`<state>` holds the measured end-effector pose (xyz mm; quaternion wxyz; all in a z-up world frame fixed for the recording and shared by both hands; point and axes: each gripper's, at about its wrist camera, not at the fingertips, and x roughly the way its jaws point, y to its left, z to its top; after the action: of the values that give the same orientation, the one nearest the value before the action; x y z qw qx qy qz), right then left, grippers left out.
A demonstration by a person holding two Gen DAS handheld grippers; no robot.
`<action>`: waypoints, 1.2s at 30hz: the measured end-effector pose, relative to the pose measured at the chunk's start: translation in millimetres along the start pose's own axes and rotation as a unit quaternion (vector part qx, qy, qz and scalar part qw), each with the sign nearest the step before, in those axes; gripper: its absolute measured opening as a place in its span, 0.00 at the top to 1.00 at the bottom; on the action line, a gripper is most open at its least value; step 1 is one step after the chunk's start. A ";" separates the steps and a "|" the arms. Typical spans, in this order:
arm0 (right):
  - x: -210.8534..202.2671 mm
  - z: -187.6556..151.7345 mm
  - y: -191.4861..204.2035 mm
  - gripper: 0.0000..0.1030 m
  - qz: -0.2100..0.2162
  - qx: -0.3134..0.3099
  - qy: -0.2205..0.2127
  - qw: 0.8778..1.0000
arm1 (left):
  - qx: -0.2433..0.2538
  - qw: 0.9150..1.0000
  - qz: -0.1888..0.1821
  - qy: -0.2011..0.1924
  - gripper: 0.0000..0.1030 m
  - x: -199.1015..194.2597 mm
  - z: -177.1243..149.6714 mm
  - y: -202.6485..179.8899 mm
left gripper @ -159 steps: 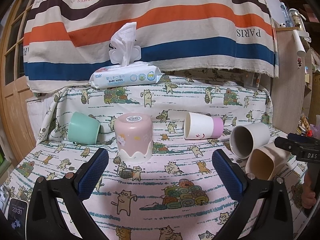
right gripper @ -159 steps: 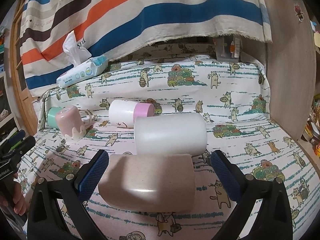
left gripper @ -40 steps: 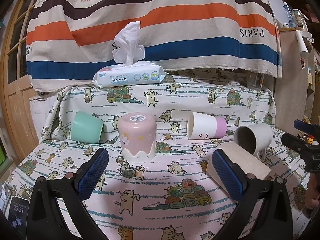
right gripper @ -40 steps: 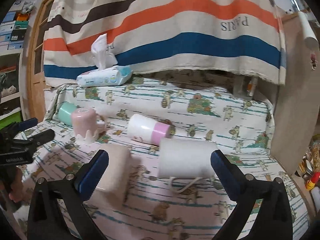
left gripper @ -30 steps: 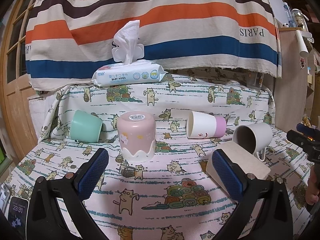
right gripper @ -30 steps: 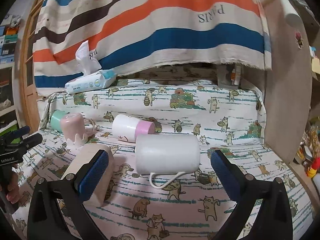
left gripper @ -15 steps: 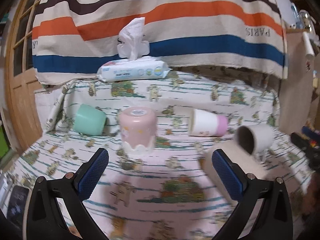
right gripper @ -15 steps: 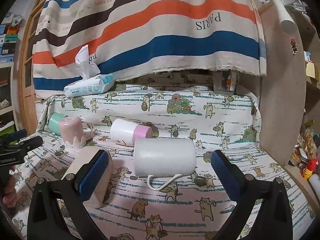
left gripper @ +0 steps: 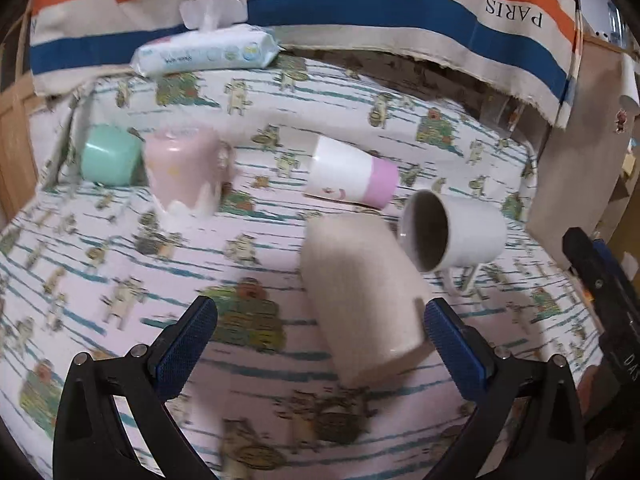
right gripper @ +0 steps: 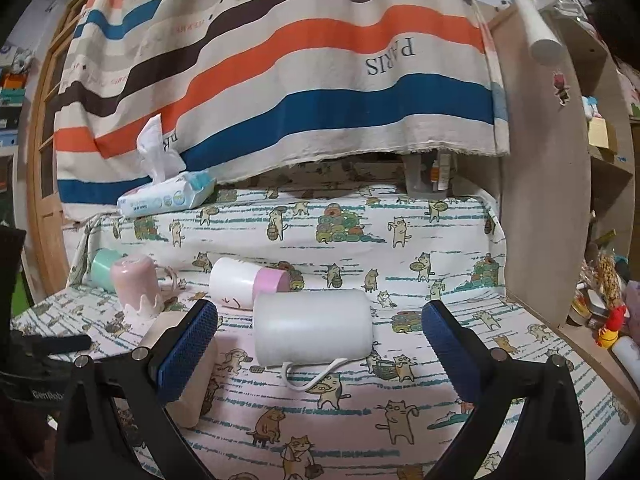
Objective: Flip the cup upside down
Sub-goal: 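Grasp the beige cup with the left tool and tilt it upright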
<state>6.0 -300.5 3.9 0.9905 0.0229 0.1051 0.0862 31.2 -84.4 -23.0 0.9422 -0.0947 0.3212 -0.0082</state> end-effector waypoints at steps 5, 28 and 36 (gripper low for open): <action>1.0 0.5 -6.4 0.00 -0.014 0.014 0.001 1.000 | 0.002 1.000 -0.009 0.006 0.00 -0.2 -1.2 -19.8; 10.0 -2.5 -13.5 0.00 -0.026 0.029 0.026 0.999 | -0.004 0.997 -0.012 0.075 0.27 34.9 -17.6 -30.7; 13.2 -4.1 -16.9 0.00 -0.028 0.037 0.033 0.998 | 0.003 0.998 -0.001 0.055 0.34 15.9 -12.9 -16.5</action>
<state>20.7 -314.7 -3.9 0.9870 0.0537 0.1410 0.0555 36.7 -104.0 -39.5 0.9236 -0.0914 0.3721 -0.0156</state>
